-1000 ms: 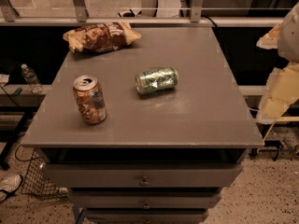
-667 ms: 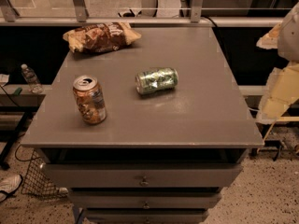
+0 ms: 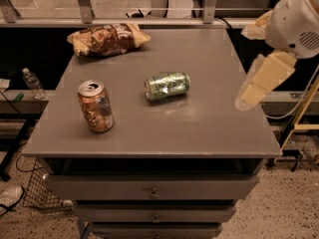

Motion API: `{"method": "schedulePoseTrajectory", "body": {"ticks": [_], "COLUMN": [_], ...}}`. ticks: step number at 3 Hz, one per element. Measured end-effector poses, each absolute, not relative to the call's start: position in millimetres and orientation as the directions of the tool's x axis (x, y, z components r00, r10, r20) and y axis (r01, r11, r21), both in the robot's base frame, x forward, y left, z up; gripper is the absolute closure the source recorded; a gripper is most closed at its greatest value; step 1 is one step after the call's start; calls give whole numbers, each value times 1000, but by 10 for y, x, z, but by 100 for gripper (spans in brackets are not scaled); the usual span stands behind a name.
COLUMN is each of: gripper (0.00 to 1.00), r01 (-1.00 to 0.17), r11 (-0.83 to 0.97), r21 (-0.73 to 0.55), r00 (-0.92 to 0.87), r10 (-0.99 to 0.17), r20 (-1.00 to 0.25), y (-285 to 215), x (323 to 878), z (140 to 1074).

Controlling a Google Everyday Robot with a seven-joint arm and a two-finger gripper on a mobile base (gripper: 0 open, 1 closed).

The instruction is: Pick orange can

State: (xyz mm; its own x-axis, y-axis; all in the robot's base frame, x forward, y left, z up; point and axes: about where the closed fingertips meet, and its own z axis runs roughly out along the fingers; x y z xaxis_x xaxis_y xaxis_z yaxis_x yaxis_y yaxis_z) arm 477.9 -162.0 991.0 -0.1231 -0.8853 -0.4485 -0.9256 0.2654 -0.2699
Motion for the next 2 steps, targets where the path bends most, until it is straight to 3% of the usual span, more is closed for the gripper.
{"method": "schedulePoseTrajectory", "body": {"ticks": [1, 2], "gripper": [0, 0], "r01": [-943, -957], "r11": [203, 39], "r21": [-265, -288], "r00": [-12, 154], "r10": [-812, -774], "r20": [-583, -615], "y": [-1176, -569], "x": [4967, 5019], "z": [10019, 10089]}}
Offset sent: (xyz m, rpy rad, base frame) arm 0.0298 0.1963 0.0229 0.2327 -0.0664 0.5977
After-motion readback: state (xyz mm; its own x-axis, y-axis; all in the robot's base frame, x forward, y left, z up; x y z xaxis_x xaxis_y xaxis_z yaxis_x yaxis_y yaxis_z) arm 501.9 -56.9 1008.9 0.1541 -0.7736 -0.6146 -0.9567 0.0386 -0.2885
